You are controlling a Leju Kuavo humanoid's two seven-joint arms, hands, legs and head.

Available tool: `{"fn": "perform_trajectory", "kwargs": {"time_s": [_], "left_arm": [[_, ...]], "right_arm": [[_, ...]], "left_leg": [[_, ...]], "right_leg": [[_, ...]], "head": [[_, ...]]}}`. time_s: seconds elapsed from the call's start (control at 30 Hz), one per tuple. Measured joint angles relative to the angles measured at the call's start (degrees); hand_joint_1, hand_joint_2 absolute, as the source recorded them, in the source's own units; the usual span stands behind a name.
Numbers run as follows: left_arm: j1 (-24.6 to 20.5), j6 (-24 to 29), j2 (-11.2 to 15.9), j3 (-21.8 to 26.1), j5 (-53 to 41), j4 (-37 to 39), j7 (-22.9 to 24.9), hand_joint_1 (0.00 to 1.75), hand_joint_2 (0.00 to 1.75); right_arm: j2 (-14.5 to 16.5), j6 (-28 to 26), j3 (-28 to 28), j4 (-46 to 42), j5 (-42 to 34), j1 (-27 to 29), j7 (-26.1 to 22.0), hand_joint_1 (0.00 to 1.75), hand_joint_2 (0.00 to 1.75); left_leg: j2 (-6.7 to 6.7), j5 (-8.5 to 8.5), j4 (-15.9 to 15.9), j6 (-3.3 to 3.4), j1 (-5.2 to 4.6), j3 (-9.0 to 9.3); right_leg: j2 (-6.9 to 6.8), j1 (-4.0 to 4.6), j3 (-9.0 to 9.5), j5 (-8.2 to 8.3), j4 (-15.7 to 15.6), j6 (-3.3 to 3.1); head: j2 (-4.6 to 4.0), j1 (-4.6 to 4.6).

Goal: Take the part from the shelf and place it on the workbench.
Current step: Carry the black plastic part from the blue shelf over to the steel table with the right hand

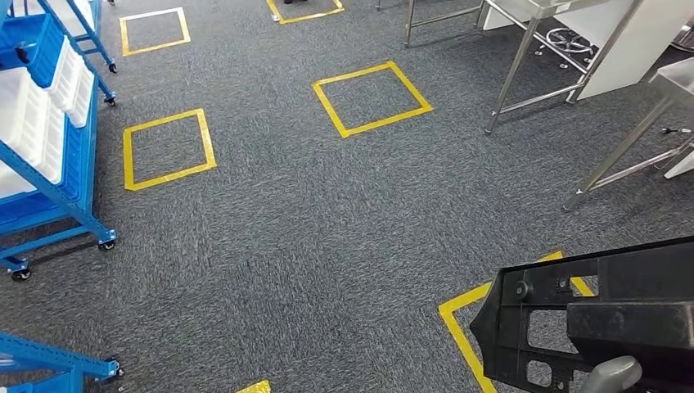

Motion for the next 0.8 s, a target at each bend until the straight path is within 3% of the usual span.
{"fn": "perform_trajectory", "kwargs": {"time_s": [0.03,0.1,0.17,0.2,0.23,0.27,0.3,0.37,0.4,0.47,0.5,0.57,0.63,0.7,0.73,0.8], "left_arm": [[-0.05,0.0,-0.05,0.01,0.02,0.01,0.0,0.0,0.0],[0.03,-0.01,-0.09,0.09,0.05,0.02,0.04,0.0,0.0],[0.27,-0.02,-0.09,0.21,0.1,0.04,0.14,0.0,0.0],[0.32,-0.02,-0.11,0.25,0.11,0.06,0.22,0.0,0.0],[0.3,-0.01,-0.17,0.27,0.12,0.1,0.29,0.0,0.0],[0.24,-0.01,-0.26,0.27,0.12,0.16,0.36,0.0,0.0],[0.18,0.01,-0.34,0.28,0.12,0.22,0.44,0.0,0.0],[0.11,0.07,-0.4,0.3,0.12,0.31,0.56,0.0,0.0],[0.08,0.11,-0.39,0.31,0.12,0.32,0.61,0.0,0.0],[-0.09,0.16,-0.4,0.32,0.12,0.33,0.69,0.0,0.0],[-0.21,0.16,-0.42,0.33,0.12,0.34,0.72,0.0,0.0],[-0.32,0.17,-0.44,0.34,0.12,0.36,0.74,0.0,0.0],[-0.17,0.21,-0.46,0.34,0.11,0.37,0.75,0.0,0.0],[0.08,0.29,-0.48,0.34,0.1,0.38,0.77,0.0,0.0],[0.15,0.33,-0.48,0.34,0.1,0.38,0.76,0.0,0.0],[0.16,0.37,-0.46,0.36,0.1,0.38,0.63,0.0,0.0]], "right_arm": [[-0.07,0.0,0.05,0.01,0.05,0.0,-0.01,1.75,1.75],[-0.3,0.0,0.14,0.07,0.16,-0.05,-0.01,1.75,1.75],[-0.54,0.0,0.18,0.21,0.21,-0.1,0.0,1.75,1.75],[-0.65,0.0,0.19,0.28,0.21,-0.08,0.01,1.75,1.75],[-0.74,0.0,0.19,0.33,0.2,-0.06,0.01,1.75,1.75],[-0.84,0.01,0.19,0.36,0.17,-0.05,0.01,1.75,1.75],[-0.92,0.02,0.19,0.37,0.13,-0.05,0.01,1.75,1.75],[-1.08,0.1,0.22,0.43,-0.02,-0.07,0.02,1.75,1.75],[-1.14,0.23,0.24,0.45,-0.11,-0.05,0.04,1.75,1.75],[-1.19,0.67,0.27,0.48,-0.25,0.05,0.08,1.75,1.75],[-1.2,0.89,0.27,0.48,-0.28,0.1,0.08,1.75,1.75],[-1.2,1.2,0.29,0.5,-0.28,0.16,0.08,1.75,1.75],[-1.2,1.42,0.31,0.54,-0.27,0.16,0.09,1.75,1.75],[-1.2,1.69,0.32,0.64,-0.22,0.17,0.09,1.75,1.75],[-1.2,1.84,0.32,0.7,-0.17,0.19,0.09,1.75,1.75],[-1.2,2.15,0.32,0.79,-0.03,0.25,0.09,1.75,1.75]], "left_leg": [[0.79,0.42,-0.58,0.29,0.15,0.17],[2.59,0.92,-1.26,0.64,0.23,0.2],[4.59,0.93,-1.25,0.69,0.21,-0.04],[5.56,0.88,-1.21,0.62,0.25,-0.12],[6.47,0.79,-1.14,0.48,0.31,-0.14],[7.3,0.63,-0.98,0.23,0.41,-0.12],[8.01,0.38,-0.69,-0.1,0.48,-0.05],[9.2,-0.43,0.27,-0.95,0.31,-0.05],[9.77,-0.78,0.61,-1.35,0.18,0.06],[10.97,-1.21,0.82,-2.01,0.26,0.56],[10.53,-1.62,1.11,-2.37,0.43,0.7],[7.52,-4.14,4.29,-2.92,0.75,-0.46],[4.37,-8.29,11.86,-3.04,0.84,-3.92],[3.6,-10.14,18.11,-2.84,0.8,-7.05],[3.49,-9.31,18.28,-2.59,0.76,-7.31],[2.45,-4.99,12.23,-1.74,0.59,-4.89]], "right_leg": [[-1.52,0.14,-0.54,-0.85,0.99,0.21],[-5.33,0.21,-3.13,-4.6,6.5,0.6],[-6.58,-0.09,-6.36,-8.02,13.63,1.14],[-6.77,-0.31,-6.9,-8.22,15.14,1.43],[-7.06,-0.54,-6.25,-7.34,14.41,1.72],[-7.65,-0.76,-4.42,-5.66,11.45,2.0],[-9.07,-0.92,-1.96,-3.95,7.41,2.21],[-11.84,-0.85,1.53,-2.24,1.38,1.84],[-12.49,-0.74,2.09,-2.24,0.34,1.4],[-11.13,-0.57,1.94,-2.36,0.31,0.35],[-10.42,-0.59,1.86,-2.26,0.26,-0.06],[-8.99,-0.69,1.64,-1.92,0.14,-0.78],[-7.49,-0.59,1.25,-1.67,0.17,-1.23],[-5.67,-0.3,1.05,-1.53,0.21,-1.45],[-4.73,-0.15,1.07,-1.5,0.23,-1.49],[-2.98,0.05,1.28,-1.46,0.24,-1.48]], "head": [[0.0,0.06],[0.0,0.2],[0.0,0.26],[0.0,0.26],[0.0,0.26],[0.0,0.27],[0.0,0.29],[0.0,0.26],[0.0,0.17],[0.0,-0.07],[0.0,-0.1],[0.0,-0.18],[0.0,-0.24],[-0.01,-0.24],[-0.01,-0.24],[-0.01,-0.23]]}}
